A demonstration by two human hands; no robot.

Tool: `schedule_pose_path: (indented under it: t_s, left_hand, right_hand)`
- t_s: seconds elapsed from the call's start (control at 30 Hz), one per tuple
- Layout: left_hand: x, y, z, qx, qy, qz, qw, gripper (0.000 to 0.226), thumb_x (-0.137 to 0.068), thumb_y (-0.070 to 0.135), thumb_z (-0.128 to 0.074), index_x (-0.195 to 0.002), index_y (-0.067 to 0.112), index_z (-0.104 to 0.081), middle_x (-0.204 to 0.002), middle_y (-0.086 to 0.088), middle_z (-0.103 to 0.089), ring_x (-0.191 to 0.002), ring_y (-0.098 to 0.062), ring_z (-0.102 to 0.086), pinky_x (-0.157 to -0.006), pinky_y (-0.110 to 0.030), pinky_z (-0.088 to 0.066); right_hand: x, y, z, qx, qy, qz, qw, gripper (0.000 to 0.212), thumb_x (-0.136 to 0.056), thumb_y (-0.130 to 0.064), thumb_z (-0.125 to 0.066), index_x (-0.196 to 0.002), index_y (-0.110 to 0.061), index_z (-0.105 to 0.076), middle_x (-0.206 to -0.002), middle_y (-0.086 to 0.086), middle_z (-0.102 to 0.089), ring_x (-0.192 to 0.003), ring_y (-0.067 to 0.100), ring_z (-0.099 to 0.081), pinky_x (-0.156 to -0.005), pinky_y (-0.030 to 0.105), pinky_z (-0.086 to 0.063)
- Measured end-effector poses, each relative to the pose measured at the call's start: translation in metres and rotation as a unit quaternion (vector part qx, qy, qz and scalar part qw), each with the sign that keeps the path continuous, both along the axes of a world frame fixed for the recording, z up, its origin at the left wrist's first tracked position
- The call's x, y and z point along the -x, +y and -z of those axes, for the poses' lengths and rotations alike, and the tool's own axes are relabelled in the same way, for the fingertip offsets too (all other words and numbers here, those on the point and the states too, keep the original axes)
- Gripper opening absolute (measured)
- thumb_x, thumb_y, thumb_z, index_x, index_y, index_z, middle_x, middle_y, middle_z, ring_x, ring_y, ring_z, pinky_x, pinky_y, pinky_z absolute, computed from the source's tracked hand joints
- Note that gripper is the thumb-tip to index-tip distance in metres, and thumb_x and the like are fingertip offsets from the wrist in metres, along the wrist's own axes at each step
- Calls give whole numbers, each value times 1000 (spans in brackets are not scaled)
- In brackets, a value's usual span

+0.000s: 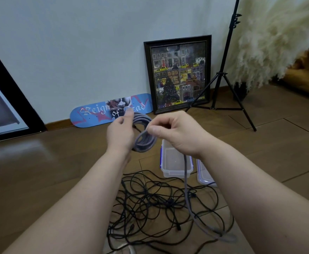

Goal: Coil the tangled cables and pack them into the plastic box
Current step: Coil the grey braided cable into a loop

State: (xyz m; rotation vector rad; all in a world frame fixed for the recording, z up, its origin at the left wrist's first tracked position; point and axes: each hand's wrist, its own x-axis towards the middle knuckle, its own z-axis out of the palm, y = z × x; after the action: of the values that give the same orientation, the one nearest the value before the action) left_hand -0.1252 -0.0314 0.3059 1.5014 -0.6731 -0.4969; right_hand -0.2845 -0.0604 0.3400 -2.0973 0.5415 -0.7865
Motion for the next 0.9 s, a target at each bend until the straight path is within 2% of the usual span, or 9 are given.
schedule_pose_path:
  t_s: [0.13,0.23,0.33,0.43,0.53,0.67,0.73,0.8,0.9]
  left_hand:
    - [24,1,-8,3,123,107,987,37,-98,41,-54,-69,19,-59,-47,7,-47,-44,-10,-38,-49,-25,-30]
    - [32,1,-10,7,185,139,973,34,-98,40,-54,-73,18,-59,-53,5,-41,-47,-9,-34,-48,-23,-29]
    - [37,1,-8,-1,190,153,970,35,-100,39,-52,-73,17,-57,-52,4,-40,-45,-10,-33,-48,-24,-28]
    - [45,1,-7,-14,158,132,979,39,-99,41,-52,-67,19,-57,-48,6,-38,-44,-10,-29,-48,-25,-25]
    - [47,0,-8,-26,128,101,986,40,-97,41,-53,-64,19,-56,-41,10,-36,-38,-9,-26,-45,-24,-24]
    - [41,-1,-10,-14,152,97,983,37,-96,40,-55,-66,18,-51,-41,7,-29,-39,-12,-23,-52,-29,-24]
    - [41,-2,-10,-13,167,108,980,36,-96,41,-55,-67,19,-51,-43,6,-27,-40,-12,-22,-52,-30,-24]
    - [44,-2,-10,-11,181,121,976,36,-96,42,-54,-68,20,-52,-44,6,-27,-39,-11,-21,-52,-29,-23]
    - [47,-1,-12,1,197,137,971,35,-97,42,-53,-70,20,-52,-43,7,-26,-39,-10,-21,-52,-29,-23]
  right_hand:
    - [-7,-12,16,-20,-79,103,991,8,-87,-14,-71,-80,-17,-69,-73,-7,-63,-64,1,-54,-66,20,-45]
    - [-10,-15,24,36,-64,192,979,19,-83,-28,-75,-77,-17,-61,-75,0,-61,-65,13,-54,-63,32,-46]
    - [-9,-13,28,78,-29,246,966,34,-79,-41,-76,-76,-16,-53,-68,-3,-58,-66,21,-54,-63,38,-45]
    - [-8,-12,28,78,-3,276,958,41,-76,-49,-75,-74,-18,-48,-65,-4,-57,-64,18,-52,-60,35,-42]
    - [-5,-17,23,22,-22,249,968,37,-76,-42,-78,-70,-21,-48,-60,-9,-50,-56,7,-43,-55,22,-35]
    - [11,-24,16,-142,-148,129,970,14,-83,-10,-74,-77,-13,-62,-67,0,-58,-56,5,-51,-56,20,-43]
    - [16,-25,18,-152,-151,135,967,10,-84,-8,-72,-79,-10,-64,-68,-2,-59,-55,1,-52,-56,16,-44]
    - [15,-25,21,-163,-160,149,962,7,-86,-11,-71,-83,-9,-65,-73,0,-61,-63,6,-56,-61,21,-48]
    - [11,-27,27,-213,-140,139,957,14,-95,-20,-59,-108,-15,-62,-100,4,-64,-85,14,-60,-72,28,-48]
